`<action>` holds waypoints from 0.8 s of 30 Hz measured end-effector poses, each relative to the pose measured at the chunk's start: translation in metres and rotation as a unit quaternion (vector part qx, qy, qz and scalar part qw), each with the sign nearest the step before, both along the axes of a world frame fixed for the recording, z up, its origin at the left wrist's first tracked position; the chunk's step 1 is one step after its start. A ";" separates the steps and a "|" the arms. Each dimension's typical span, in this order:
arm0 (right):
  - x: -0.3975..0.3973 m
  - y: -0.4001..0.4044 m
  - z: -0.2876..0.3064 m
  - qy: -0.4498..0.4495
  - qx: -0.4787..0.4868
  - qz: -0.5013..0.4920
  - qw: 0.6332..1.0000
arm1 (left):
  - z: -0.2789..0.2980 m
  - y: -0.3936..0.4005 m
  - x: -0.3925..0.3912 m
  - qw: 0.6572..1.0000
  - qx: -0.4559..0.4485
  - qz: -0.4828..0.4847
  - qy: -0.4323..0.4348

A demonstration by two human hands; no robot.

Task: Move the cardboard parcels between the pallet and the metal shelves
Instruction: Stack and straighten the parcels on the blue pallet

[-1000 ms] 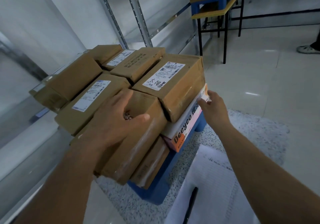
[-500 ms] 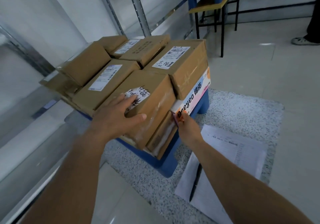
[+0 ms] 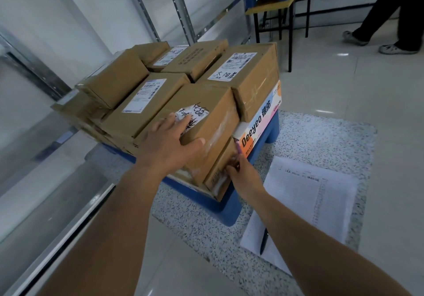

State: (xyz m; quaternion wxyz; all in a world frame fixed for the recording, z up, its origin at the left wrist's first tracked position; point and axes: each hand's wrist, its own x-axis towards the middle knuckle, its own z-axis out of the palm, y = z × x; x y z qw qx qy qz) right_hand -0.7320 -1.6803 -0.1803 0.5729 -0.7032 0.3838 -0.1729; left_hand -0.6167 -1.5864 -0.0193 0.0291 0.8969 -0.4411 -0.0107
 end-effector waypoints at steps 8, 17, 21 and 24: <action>-0.030 -0.011 0.008 0.031 -0.057 -0.009 0.998 | 0.001 0.008 0.001 0.995 -0.071 0.002 0.071; -0.049 -0.065 0.016 0.043 -0.086 0.010 0.995 | -0.033 0.036 -0.049 0.910 -0.311 0.214 0.173; -0.055 -0.090 0.018 0.019 -0.081 0.075 0.994 | -0.044 0.024 -0.068 0.839 -0.385 0.295 0.246; -0.060 -0.116 0.018 0.012 -0.080 0.123 0.989 | -0.047 0.012 -0.071 0.770 -0.458 0.310 0.318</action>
